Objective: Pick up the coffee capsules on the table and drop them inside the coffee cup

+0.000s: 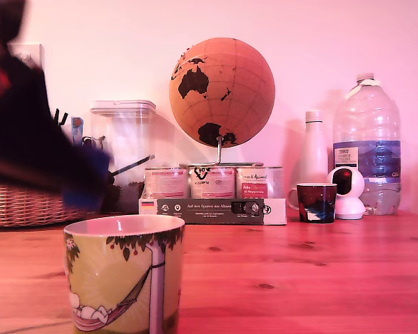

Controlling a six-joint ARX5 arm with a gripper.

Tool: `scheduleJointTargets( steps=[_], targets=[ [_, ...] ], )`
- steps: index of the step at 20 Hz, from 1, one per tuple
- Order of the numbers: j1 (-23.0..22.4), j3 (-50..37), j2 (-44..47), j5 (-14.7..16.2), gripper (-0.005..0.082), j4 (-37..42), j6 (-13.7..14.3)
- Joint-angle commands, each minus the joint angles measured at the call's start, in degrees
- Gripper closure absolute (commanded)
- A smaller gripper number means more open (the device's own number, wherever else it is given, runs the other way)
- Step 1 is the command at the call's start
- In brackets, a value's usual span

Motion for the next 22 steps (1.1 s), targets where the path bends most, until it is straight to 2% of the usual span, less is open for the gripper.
scheduleJointTargets(
  steps=[1,6,9,13,14,16,17,19,20,22],
  targets=[
    [-0.22,2.05,1.64,-0.04,0.0637,-2.23,0.9],
    [-2.16,7.98,5.7,-1.22,0.0637,-10.64,1.57],
    [-4.17,9.42,6.71,-3.13,0.0637,-11.8,2.43],
    [-4.44,9.44,6.91,-3.06,0.0635,-12.28,2.36],
    [-4.44,9.44,6.93,-3.08,0.0611,-12.31,2.36],
    [-4.44,9.44,6.93,-3.32,0.0539,-12.22,2.36],
    [-4.44,9.44,6.93,-3.48,0.0475,-12.11,2.36],
    [-4.44,9.44,6.93,-3.58,0.0196,-11.87,2.43],
    [-4.44,9.44,6.93,-3.65,0.0104,-11.89,2.4],
    [-4.44,9.44,6.93,-3.48,0.0085,-11.74,2.82]
  ],
)
